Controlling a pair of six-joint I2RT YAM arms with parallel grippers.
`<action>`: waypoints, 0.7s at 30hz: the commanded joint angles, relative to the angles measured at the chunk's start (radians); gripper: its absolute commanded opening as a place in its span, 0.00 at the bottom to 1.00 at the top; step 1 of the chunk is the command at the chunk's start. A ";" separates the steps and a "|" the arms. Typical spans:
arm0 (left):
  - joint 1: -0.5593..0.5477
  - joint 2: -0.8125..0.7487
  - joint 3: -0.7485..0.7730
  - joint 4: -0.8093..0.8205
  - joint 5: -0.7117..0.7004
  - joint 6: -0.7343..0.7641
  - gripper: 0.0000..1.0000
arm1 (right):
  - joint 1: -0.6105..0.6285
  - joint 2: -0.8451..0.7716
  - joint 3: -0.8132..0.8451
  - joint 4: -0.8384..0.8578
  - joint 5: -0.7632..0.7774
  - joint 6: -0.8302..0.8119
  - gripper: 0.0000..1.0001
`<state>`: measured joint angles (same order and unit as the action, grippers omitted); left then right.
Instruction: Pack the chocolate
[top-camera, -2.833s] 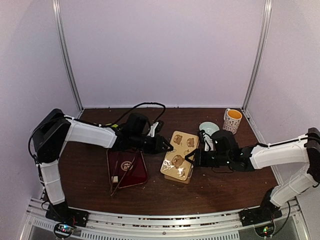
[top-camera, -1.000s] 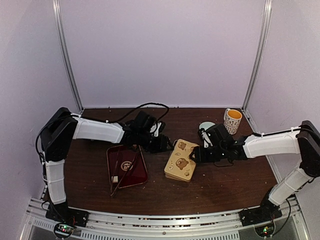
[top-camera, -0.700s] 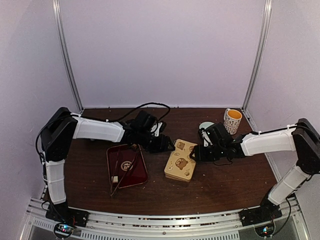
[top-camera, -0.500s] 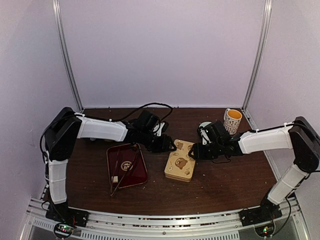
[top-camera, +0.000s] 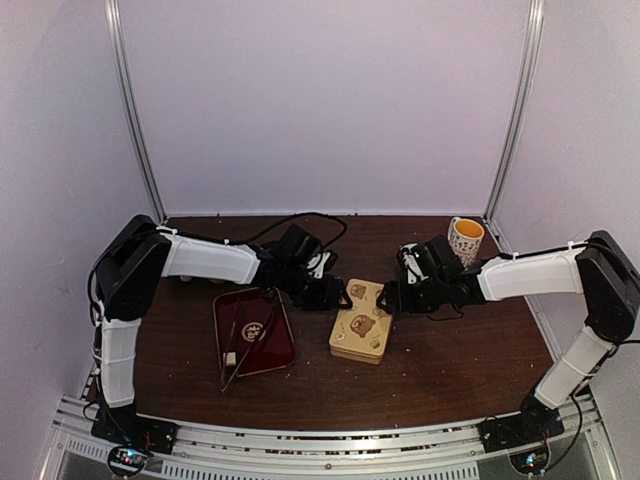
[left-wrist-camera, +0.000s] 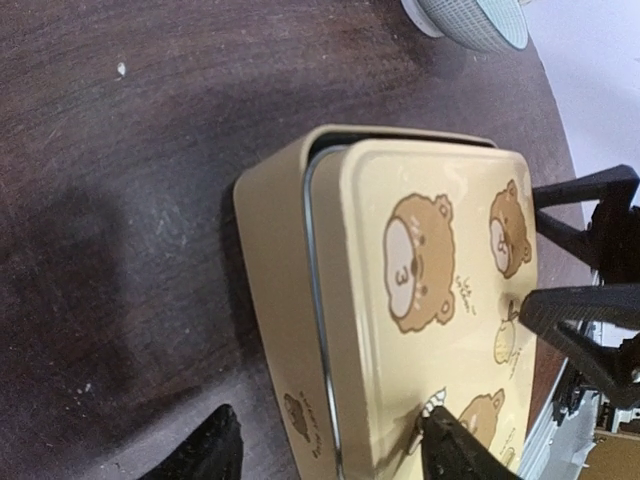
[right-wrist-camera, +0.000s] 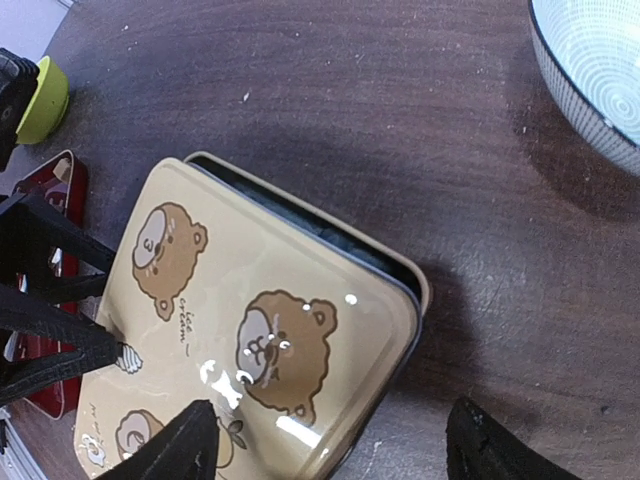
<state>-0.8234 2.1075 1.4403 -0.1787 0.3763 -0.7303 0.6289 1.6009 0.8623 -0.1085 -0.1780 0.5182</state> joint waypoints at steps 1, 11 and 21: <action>0.007 -0.054 0.016 -0.015 -0.018 0.040 0.67 | -0.025 -0.031 0.060 -0.062 -0.022 -0.106 0.83; 0.000 -0.209 -0.041 -0.070 -0.063 0.054 0.70 | -0.098 -0.018 0.178 -0.125 -0.238 -0.341 0.85; -0.119 -0.417 -0.204 -0.144 -0.101 0.003 0.62 | -0.170 0.150 0.321 -0.185 -0.423 -0.443 0.84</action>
<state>-0.8875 1.7496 1.3006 -0.2932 0.2996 -0.6952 0.4751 1.6836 1.1297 -0.2356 -0.4931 0.1406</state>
